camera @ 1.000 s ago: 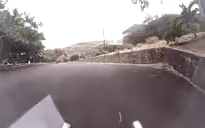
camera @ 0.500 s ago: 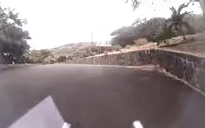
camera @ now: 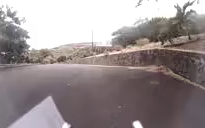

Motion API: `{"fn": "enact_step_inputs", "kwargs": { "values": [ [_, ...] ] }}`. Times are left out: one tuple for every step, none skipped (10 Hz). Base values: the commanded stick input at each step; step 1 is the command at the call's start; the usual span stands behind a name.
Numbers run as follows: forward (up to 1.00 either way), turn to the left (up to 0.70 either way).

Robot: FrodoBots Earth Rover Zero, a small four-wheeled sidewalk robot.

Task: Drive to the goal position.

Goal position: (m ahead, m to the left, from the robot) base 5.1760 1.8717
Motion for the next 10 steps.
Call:
{"fn": "enact_step_inputs", "kwargs": {
  "values": [
    [1.00,0.00],
    [1.00,0.00],
    [1.00,0.00],
    [1.00,0.00],
    [1.00,0.00],
    [1.00,0.00],
    [1.00,0.00],
    [1.00,0.00],
    [1.00,0.00],
    [1.00,0.00]
  ]
}}
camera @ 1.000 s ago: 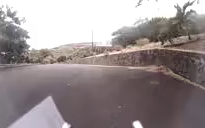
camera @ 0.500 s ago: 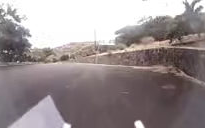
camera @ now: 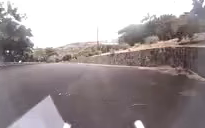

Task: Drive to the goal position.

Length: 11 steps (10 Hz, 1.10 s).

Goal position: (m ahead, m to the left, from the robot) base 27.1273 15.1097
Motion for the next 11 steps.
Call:
{"fn": "enact_step_inputs", "kwargs": {
  "values": [
    [1.00,0.00],
    [1.00,0.00],
    [1.00,0.00],
    [1.00,0.00],
    [1.00,0.00],
    [1.00,0.00],
    [1.00,0.00],
    [1.00,0.00],
    [1.00,0.00],
    [1.00,0.00],
    [1.00,0.00]
  ]
}}
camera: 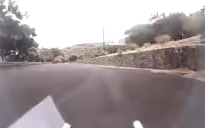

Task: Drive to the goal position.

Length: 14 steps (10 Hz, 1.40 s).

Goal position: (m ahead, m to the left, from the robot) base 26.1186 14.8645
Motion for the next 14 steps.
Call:
{"fn": "enact_step_inputs", "kwargs": {
  "values": [
    [1.00,-0.27],
    [1.00,-0.14],
    [1.00,-0.02],
    [1.00,-0.33],
    [1.00,-0.29],
    [1.00,-0.25],
    [1.00,-0.21],
    [1.00,-0.17],
    [1.00,-0.14],
    [1.00,-0.10],
    [1.00,-0.06],
    [1.00,-0.02],
    [1.00,-0.30],
    [1.00,-0.25]
  ]
}}
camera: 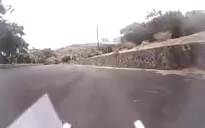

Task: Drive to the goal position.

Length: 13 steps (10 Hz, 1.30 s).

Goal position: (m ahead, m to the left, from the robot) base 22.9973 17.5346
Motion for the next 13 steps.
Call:
{"fn": "enact_step_inputs", "kwargs": {
  "values": [
    [1.00,-0.20],
    [1.00,-0.05],
    [1.00,-0.11],
    [1.00,0.00],
    [1.00,0.00],
    [1.00,0.00],
    [1.00,0.00],
    [1.00,0.00],
    [1.00,0.00],
    [1.00,0.00],
    [1.00,0.00],
    [1.00,0.00],
    [1.00,0.00]
  ]
}}
